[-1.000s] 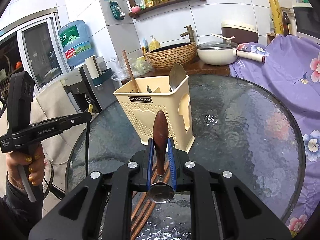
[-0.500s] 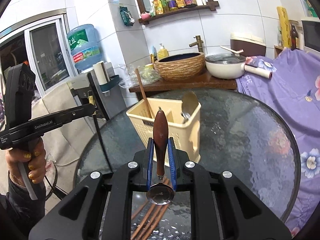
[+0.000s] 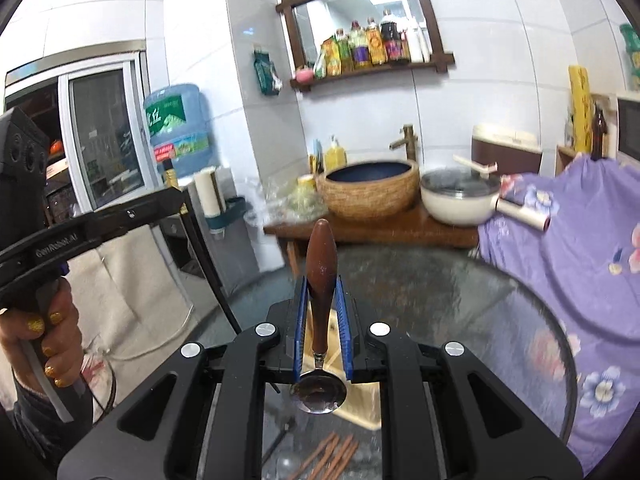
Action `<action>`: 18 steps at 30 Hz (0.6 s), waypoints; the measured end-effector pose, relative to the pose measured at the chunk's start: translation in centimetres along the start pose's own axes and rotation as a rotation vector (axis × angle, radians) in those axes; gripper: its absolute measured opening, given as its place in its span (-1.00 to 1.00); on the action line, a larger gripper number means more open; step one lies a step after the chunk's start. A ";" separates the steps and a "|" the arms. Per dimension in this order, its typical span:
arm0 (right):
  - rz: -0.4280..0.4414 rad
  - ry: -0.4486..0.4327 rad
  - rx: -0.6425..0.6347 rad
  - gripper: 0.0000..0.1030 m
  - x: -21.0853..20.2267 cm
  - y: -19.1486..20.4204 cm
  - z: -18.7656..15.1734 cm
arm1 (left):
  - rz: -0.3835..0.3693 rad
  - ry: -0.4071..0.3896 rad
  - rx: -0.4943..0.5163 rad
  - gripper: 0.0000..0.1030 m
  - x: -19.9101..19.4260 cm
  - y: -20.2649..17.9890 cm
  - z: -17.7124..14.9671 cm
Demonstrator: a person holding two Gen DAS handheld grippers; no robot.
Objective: Organize utensils
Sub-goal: 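Carry the black chopstick into the holder with the left gripper while the right gripper inserts the wooden-handled spoon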
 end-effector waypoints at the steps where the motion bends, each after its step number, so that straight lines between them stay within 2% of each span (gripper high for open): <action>1: -0.008 -0.012 0.000 -0.71 0.1 -0.1 0.7 | 0.007 -0.015 -0.009 -0.87 0.2 0.1 0.8; 4: -0.036 -0.038 -0.008 -0.71 0.9 -0.4 2.1 | 0.035 -0.039 -0.022 -0.87 1.2 0.5 2.4; 7: -0.065 -0.047 -0.021 -0.71 2.1 -0.7 2.3 | 0.067 -0.036 -0.027 -0.87 2.9 0.7 2.4; 10: -0.088 -0.038 -0.029 -0.71 3.4 -1.1 1.3 | 0.097 -0.021 -0.026 -0.87 4.7 0.9 1.2; 18: -0.110 0.042 -0.043 -0.71 6.3 -1.7 -3.8 | 0.107 0.071 -0.030 -0.87 8.5 1.5 -3.9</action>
Point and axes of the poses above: each gripper's, at about its wrist camera, not at the fingertips, and x roughly the way its jaws point, y to its left, z to its top, the point moved 6 cm from there along x, roughly the way its jaws point
